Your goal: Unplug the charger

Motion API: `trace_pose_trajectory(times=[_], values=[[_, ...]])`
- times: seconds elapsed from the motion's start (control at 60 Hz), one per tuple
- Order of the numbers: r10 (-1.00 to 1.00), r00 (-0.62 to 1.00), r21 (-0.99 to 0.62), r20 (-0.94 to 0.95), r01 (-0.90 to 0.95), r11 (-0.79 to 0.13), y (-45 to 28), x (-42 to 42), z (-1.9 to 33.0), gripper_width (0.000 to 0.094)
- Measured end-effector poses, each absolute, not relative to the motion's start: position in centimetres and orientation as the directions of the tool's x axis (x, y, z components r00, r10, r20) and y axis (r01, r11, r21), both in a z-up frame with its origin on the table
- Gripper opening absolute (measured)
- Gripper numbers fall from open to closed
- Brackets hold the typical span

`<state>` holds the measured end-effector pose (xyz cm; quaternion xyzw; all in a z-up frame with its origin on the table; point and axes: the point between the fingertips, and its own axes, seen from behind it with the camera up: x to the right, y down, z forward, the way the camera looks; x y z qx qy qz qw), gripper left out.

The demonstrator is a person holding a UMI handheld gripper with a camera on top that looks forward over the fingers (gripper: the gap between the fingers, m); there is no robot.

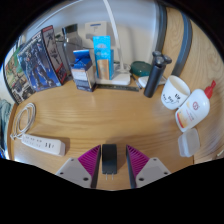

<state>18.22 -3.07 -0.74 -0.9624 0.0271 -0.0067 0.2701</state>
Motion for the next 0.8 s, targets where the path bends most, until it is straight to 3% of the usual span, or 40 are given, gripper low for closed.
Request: trace_pose_trajectory(times=[0.1, 0.217, 0.483, 0.633, 0.8], values=[[-0.069, 0.998, -0.58, 0.0, -0.056, -0.813, -1.8, 18.7, 1.6, 0.06], [-0.069, 0.997, -0.679, -0.038, -0.077, -0.73, -0.4, 18.0, 7.2, 0.0759], [-0.03, 0.994, -0.872, -0.106, -0.108, -0.478, -3.1, 13.5, 22.1, 0.0845], [-0.009, 0.992, -0.899, -0.124, -0.117, -0.422, -9.1, 9.1, 25.2, 0.0855], [0.037, 0.994, -0.905, -0.098, -0.074, -0.42, -15.9, 3.6, 24.6, 0.0853]])
